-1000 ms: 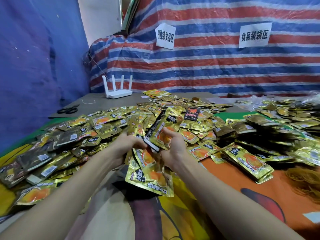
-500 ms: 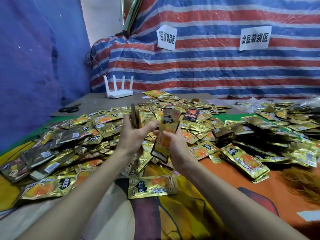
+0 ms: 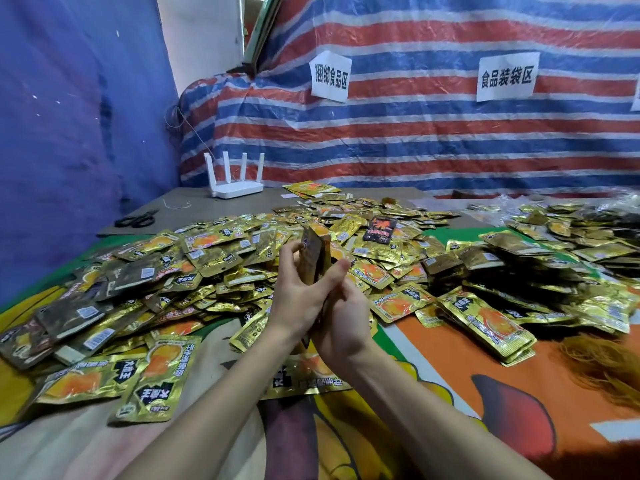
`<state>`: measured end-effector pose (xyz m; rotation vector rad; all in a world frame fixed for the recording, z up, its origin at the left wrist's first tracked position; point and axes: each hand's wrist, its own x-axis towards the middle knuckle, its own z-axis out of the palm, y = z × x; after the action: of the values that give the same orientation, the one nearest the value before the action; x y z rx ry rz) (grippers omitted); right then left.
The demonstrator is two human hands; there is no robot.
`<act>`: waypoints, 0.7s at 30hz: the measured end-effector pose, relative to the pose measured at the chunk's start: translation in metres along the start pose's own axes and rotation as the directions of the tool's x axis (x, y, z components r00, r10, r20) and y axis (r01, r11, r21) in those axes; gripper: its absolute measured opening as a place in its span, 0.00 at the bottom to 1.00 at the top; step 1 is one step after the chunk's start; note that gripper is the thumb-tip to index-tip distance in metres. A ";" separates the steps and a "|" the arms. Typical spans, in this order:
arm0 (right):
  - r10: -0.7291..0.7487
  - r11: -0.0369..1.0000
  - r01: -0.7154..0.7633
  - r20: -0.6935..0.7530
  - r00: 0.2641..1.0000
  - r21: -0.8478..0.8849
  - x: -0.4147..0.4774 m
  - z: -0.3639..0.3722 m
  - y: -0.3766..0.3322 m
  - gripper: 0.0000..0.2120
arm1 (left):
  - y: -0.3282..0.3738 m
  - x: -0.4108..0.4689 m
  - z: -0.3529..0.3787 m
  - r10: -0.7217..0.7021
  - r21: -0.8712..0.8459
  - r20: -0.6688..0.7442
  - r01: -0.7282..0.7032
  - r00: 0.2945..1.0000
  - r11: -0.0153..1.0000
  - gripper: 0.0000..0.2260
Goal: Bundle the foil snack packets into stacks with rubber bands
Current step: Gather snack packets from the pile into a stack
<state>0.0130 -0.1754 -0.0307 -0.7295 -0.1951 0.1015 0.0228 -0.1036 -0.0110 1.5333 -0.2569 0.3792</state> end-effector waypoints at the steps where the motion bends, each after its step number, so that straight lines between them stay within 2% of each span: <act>1: 0.001 1.000 -0.001 0.021 1.000 0.021 0.000 0.001 -0.001 0.27 | 0.002 0.002 0.000 -0.018 -0.021 0.016 0.019 1.000 1.000 0.31; 4: -0.005 0.999 0.002 0.071 0.997 0.044 0.003 0.008 -0.010 0.27 | 0.011 0.012 -0.003 -0.028 -0.057 0.015 0.029 0.999 0.998 0.28; 7: -0.071 0.996 0.078 0.162 0.984 -0.034 0.007 0.018 -0.021 0.27 | 0.027 0.025 -0.007 0.027 -0.069 0.001 -0.027 1.000 0.997 0.24; 9: -0.098 0.980 0.138 0.253 0.963 -0.146 0.008 0.020 -0.029 0.27 | 0.038 0.033 -0.012 0.018 -0.121 0.007 -0.017 1.000 0.993 0.23; 11: -0.087 0.915 0.197 0.303 0.949 -0.353 0.009 0.014 -0.032 0.38 | 0.046 0.041 -0.019 -0.007 -0.210 0.018 0.011 1.000 0.978 0.20; 12: -0.057 0.848 0.222 0.333 0.941 -0.482 0.010 0.008 -0.030 0.44 | 0.048 0.045 -0.023 -0.032 -0.251 0.019 0.035 0.999 0.967 0.18; 14: -0.016 0.693 0.279 0.373 0.928 -0.665 0.012 -0.003 -0.021 0.49 | 0.050 0.048 -0.028 -0.103 -0.297 0.006 0.100 0.995 0.950 0.18; 15: -0.018 0.639 0.286 0.358 0.934 -0.714 0.013 -0.008 -0.016 0.48 | 0.050 0.048 -0.029 -0.129 -0.318 -0.009 0.119 0.992 0.941 0.19; 17: -0.035 0.526 0.251 0.275 0.961 -0.813 0.017 -0.015 -0.013 0.39 | 0.049 0.046 -0.029 -0.110 -0.371 -0.068 0.078 0.992 0.925 0.19; 19: -0.019 0.268 0.207 0.209 0.978 -0.941 0.017 -0.016 -0.012 0.29 | 0.051 0.044 -0.032 -0.052 -0.388 -0.172 -0.019 0.984 0.921 0.20; 20: -0.033 0.145 0.170 0.167 0.985 -0.975 0.017 -0.017 -0.013 0.30 | 0.052 0.044 -0.034 -0.018 -0.371 -0.215 -0.065 0.976 0.926 0.21; 21: -0.074 0.055 0.119 0.114 0.991 -0.991 0.017 -0.020 -0.014 0.34 | 0.053 0.043 -0.036 0.023 -0.339 -0.231 -0.103 0.973 0.935 0.23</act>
<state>0.0345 -0.1954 -0.0334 -2.2093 -0.3533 -0.2117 0.0386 -0.0649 0.0540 1.1230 -0.1852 0.5248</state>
